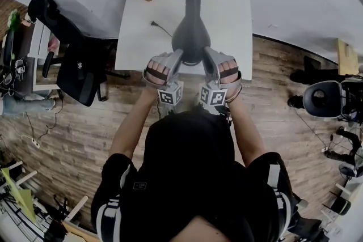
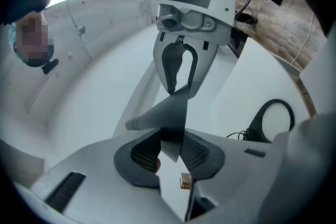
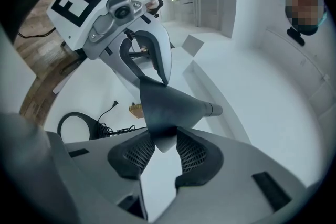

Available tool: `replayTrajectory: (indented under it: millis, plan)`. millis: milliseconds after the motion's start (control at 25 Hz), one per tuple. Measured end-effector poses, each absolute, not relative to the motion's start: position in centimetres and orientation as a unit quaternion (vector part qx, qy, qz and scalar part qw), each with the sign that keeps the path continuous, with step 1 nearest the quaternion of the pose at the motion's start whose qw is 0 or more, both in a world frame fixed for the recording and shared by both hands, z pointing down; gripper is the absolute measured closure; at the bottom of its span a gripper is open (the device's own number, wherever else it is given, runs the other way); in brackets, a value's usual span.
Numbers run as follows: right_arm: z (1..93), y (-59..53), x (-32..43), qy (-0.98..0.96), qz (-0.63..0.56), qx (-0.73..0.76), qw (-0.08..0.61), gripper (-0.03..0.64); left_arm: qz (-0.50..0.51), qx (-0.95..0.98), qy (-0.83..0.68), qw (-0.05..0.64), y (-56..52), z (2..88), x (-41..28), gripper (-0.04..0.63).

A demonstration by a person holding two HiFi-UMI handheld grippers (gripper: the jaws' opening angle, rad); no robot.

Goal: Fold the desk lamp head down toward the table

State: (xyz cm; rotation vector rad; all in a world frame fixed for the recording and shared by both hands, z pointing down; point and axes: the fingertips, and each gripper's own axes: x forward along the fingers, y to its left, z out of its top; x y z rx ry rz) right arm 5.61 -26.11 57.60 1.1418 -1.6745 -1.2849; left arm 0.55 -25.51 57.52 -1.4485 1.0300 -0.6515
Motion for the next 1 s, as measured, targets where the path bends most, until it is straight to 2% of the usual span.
replayTrajectory:
  millis: [1000]
  plan:
    - [60.0,-28.1,5.5,-0.66,-0.483,0.435,0.376,0.436,-0.323,-0.604,0.453,0.571,-27.8,60.1,0.7,0.457]
